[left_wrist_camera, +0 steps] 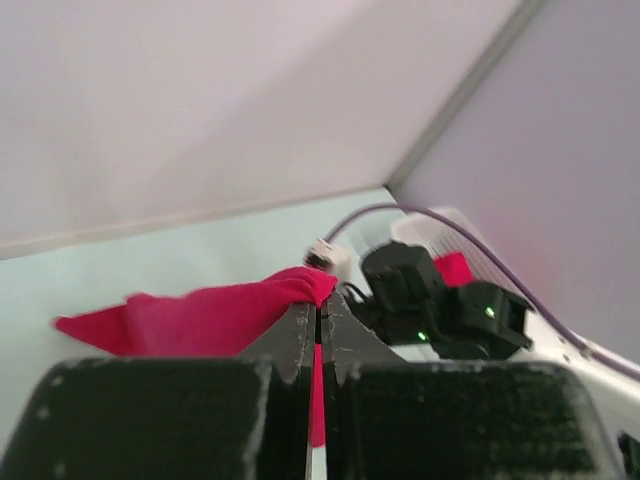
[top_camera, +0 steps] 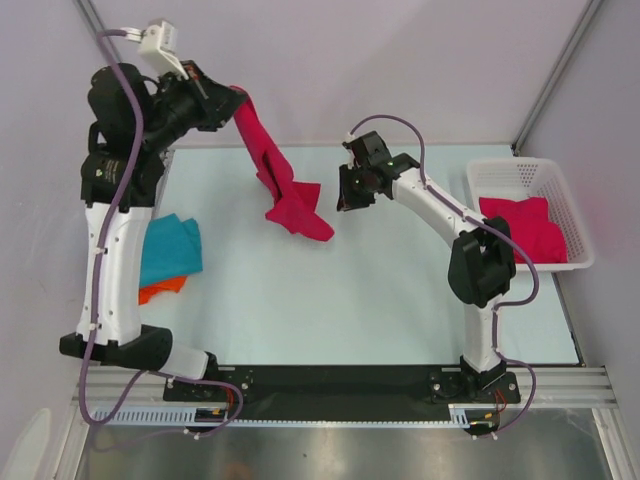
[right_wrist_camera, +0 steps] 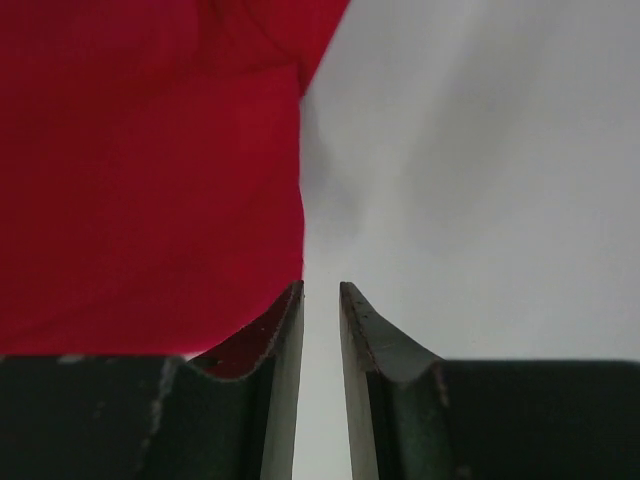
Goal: Fold and stack the t-shirts
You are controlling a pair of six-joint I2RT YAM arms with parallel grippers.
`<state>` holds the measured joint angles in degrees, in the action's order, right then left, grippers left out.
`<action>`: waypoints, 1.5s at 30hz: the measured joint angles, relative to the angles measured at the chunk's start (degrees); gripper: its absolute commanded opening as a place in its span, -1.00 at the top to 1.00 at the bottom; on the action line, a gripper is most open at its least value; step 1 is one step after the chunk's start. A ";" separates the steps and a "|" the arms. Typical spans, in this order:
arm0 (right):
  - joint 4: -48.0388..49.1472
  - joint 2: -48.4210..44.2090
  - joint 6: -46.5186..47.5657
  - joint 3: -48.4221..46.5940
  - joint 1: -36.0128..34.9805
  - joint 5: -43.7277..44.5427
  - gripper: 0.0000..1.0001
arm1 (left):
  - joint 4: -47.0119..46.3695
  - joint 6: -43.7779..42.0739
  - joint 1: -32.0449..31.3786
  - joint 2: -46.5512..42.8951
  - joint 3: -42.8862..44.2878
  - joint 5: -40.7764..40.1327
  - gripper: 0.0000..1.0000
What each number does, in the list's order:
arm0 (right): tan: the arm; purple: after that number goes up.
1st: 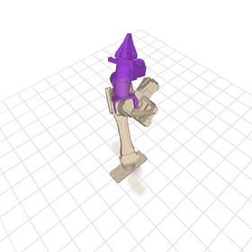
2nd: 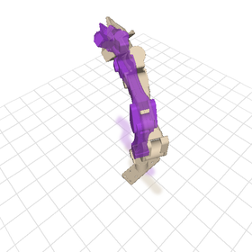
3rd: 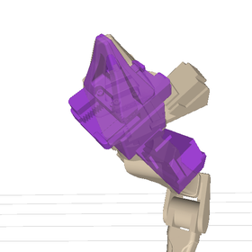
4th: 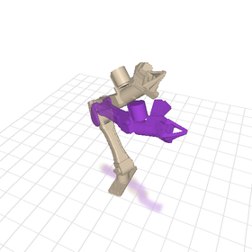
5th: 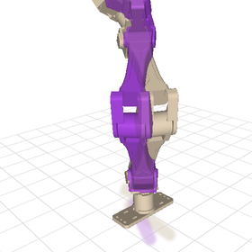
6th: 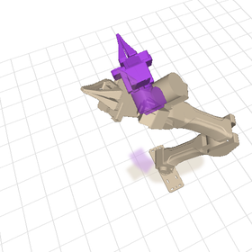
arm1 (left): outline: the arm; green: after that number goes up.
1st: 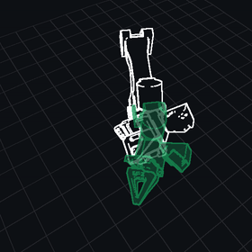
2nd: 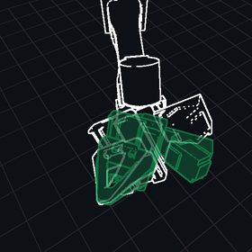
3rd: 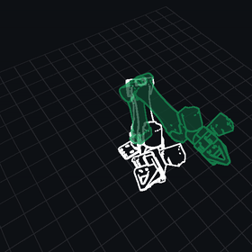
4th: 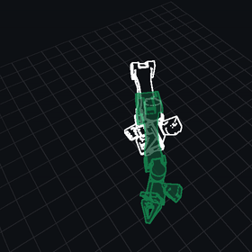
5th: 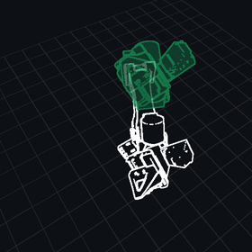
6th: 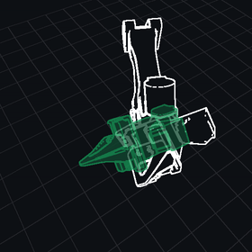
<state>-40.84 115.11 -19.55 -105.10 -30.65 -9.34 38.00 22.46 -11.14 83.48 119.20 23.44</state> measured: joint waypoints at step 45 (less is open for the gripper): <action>6.25 9.75 -3.30 5.03 -21.73 11.76 0.23 | 2.67 -1.62 6.40 1.62 -21.68 -11.72 1.00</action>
<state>-34.59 124.86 -22.85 -100.07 -52.38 2.42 40.66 20.84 -4.73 85.10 97.51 11.73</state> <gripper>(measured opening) 0.384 0.010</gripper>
